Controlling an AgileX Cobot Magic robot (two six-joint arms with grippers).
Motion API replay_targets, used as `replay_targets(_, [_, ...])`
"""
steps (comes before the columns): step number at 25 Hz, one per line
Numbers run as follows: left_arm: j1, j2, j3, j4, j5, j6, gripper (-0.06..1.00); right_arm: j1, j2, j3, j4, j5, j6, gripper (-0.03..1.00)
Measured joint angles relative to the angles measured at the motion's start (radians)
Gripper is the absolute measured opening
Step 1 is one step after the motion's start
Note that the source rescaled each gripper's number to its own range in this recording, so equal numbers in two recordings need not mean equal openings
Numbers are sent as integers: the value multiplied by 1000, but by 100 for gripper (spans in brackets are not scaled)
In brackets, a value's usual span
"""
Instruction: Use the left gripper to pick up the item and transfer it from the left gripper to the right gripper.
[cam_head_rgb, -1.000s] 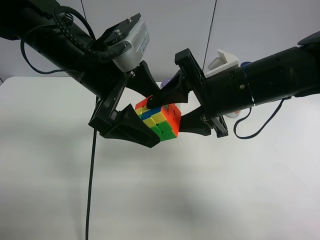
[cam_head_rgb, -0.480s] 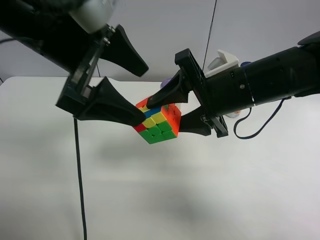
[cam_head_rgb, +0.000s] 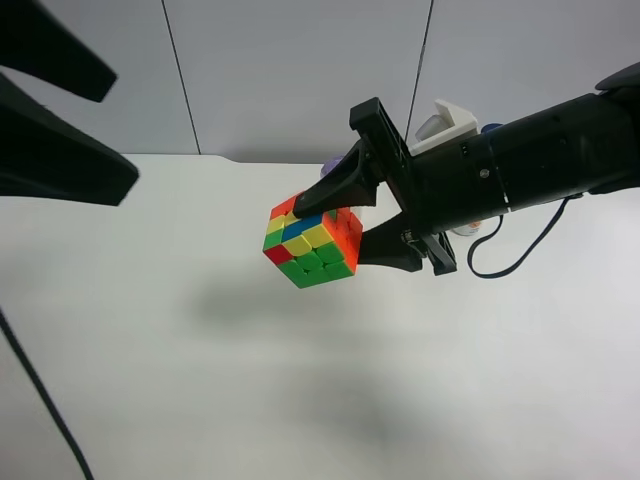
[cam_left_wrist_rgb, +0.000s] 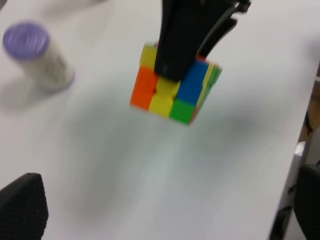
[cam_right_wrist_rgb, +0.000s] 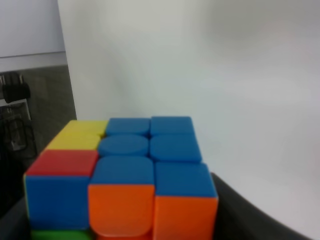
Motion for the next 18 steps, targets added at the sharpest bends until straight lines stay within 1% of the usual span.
replay_targets(4, [0, -105, 12, 149, 78, -170, 100, 0, 0, 0, -1, 0, 0, 0])
replay_targets(7, [0, -200, 75, 277, 128, -259, 100, 0, 0, 0, -2, 0, -1, 0])
replay_targets(9, [0, -274, 134, 345, 156, -319, 100, 0, 0, 0, -2, 0, -1, 0])
replay_targets(11, [0, -370, 200, 382, 158, -384, 100, 0, 0, 0, -2, 0, -1, 0])
replay_targets(13, [-1, -474, 273, 400, 160, -431, 100, 0, 0, 0, -2, 0, -1, 0])
replay_targets(18, [-1, -757, 411, 400, 173, -519, 100, 0, 0, 0, -2, 0, -1, 0])
